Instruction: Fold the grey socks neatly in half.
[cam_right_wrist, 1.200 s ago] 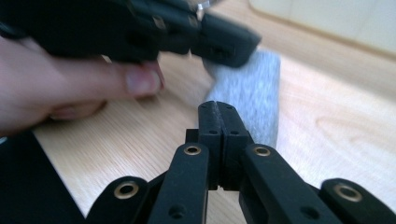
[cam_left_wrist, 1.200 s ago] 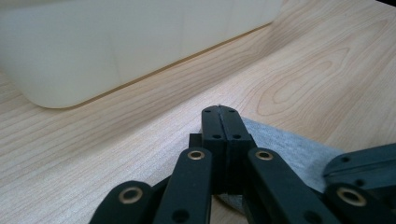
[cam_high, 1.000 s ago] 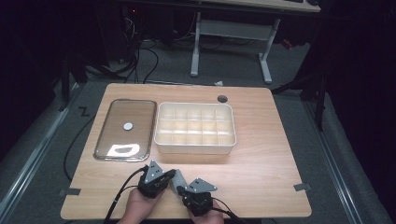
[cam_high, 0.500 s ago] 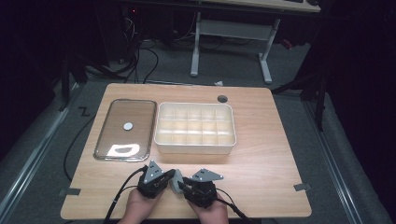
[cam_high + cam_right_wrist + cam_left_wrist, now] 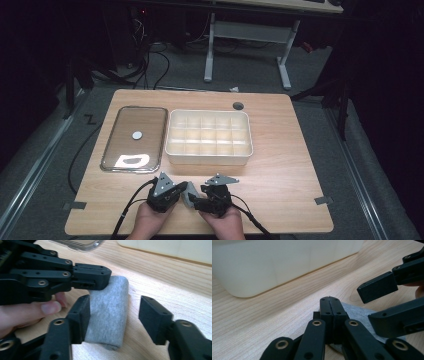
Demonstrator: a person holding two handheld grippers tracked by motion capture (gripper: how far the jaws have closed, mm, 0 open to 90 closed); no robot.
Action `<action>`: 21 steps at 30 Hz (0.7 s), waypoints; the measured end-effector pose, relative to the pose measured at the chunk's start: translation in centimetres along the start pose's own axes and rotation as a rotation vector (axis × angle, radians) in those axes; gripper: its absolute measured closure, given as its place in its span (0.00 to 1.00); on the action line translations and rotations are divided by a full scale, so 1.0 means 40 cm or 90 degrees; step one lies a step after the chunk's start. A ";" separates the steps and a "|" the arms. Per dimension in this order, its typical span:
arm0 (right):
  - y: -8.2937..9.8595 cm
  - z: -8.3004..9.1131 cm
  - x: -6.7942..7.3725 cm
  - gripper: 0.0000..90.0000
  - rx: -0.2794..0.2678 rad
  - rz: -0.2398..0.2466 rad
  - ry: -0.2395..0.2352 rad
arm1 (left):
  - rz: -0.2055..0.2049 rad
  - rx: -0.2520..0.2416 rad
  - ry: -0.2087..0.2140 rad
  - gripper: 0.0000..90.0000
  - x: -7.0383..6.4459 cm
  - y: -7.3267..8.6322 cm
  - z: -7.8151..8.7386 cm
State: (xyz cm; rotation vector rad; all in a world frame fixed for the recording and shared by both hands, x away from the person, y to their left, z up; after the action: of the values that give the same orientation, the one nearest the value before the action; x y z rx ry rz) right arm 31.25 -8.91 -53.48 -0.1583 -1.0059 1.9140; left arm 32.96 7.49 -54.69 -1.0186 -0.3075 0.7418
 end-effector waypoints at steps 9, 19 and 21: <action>0.006 -0.018 -0.002 0.40 0.019 -0.018 -0.021 | 0.003 -0.003 -0.001 1.00 0.000 0.001 0.002; 0.010 -0.010 0.005 0.53 -0.001 0.012 -0.014 | 0.006 -0.003 0.000 0.99 0.002 0.001 0.003; 0.009 -0.009 0.003 0.58 -0.010 0.019 -0.018 | 0.006 -0.003 0.001 0.99 0.003 0.001 0.003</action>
State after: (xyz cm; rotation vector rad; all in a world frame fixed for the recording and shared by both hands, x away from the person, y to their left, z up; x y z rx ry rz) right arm 31.11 -8.68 -53.93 -0.1557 -1.0433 1.9408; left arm 32.95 7.65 -54.69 -1.0256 -0.3036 0.7496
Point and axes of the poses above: each handheld gripper's, and its own axes: z roughly backward along the jaws, y roughly out of its underside, x roughly to its left, the point moved 3 cm from there along -z, roughly forward along the jaws
